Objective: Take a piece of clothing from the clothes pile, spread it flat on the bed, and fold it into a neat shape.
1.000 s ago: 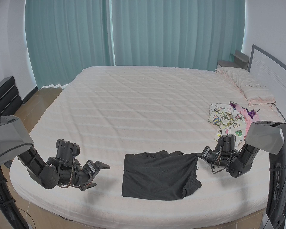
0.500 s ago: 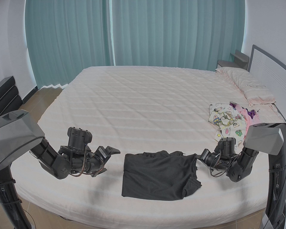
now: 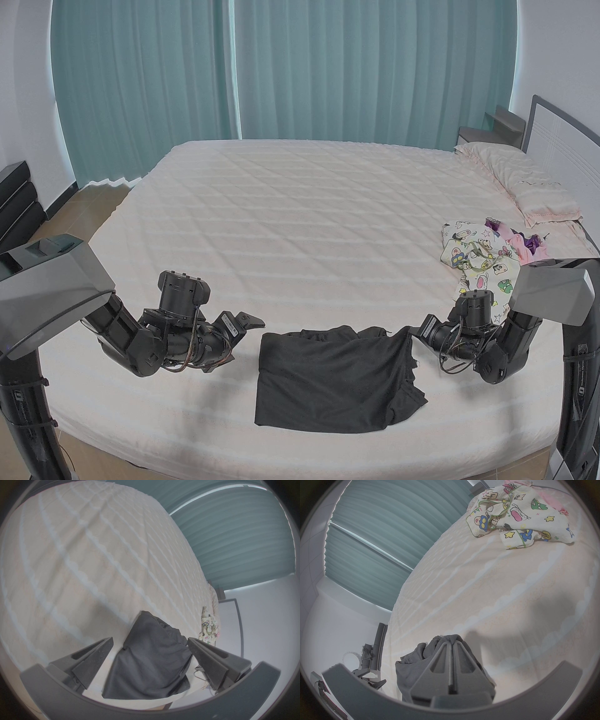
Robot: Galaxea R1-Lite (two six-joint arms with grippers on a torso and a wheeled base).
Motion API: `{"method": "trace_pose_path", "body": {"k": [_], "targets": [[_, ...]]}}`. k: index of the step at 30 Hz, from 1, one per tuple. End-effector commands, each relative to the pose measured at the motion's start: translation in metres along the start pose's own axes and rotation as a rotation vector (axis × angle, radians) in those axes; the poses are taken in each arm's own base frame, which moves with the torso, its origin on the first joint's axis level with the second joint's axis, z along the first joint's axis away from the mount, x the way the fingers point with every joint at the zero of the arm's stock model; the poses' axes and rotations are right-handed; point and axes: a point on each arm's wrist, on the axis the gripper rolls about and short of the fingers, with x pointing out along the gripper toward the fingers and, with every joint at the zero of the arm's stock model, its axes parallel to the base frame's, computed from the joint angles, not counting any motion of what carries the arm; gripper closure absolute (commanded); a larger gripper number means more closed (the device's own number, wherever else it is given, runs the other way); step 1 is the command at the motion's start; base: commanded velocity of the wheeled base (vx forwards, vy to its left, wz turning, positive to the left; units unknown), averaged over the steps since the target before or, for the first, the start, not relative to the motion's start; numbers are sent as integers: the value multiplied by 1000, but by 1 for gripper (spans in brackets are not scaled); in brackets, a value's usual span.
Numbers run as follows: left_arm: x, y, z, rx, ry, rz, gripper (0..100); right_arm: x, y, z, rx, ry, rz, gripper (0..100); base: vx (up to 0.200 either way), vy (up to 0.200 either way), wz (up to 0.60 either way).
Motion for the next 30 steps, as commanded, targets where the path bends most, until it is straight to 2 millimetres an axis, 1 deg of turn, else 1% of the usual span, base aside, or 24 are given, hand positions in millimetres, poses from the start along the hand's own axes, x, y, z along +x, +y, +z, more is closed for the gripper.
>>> {"method": "trace_pose_path", "body": {"k": [1, 6, 9, 11, 13, 15, 16, 20, 25, 29, 30], "targets": [[12, 5, -3, 59, 17, 21, 0, -3, -1, -2, -2, 8, -7, 100, 0, 0, 0], [24, 9, -13, 142, 49, 41, 0, -5, -3, -4, -24, 10, -9, 100, 0, 0, 0], [34, 10, -15, 190, 59, 46, 0, -5, -3, -5, -31, 12, -8, 100, 0, 0, 0], [39, 10, -15, 205, 51, 49, 0, -5, -3, -7, -32, 16, -9, 100, 0, 0, 0], [52, 3, -12, 221, -5, 65, 0, -6, -1, -8, -35, 19, -4, 100, 0, 0, 0], [56, 2, -13, 225, -10, 66, 0, -6, -1, -8, -35, 18, -5, 100, 0, 0, 0], [62, 1, -16, 235, -8, 65, 0, -6, -2, -8, -34, 21, -9, 100, 0, 0, 0], [65, -4, -15, 270, -18, 50, 0, -6, -2, -8, -34, 21, -7, 100, 0, 0, 0], [66, -5, -14, 284, -20, 47, 0, -6, -1, -10, -37, 24, -4, 100, 0, 0, 0], [76, 2, -17, 341, -7, 63, 0, -6, 0, -10, -38, 23, -3, 100, 0, 0, 0], [76, 2, -17, 341, -7, 63, 0, -6, 0, -10, -38, 23, -3, 100, 0, 0, 0]]}}
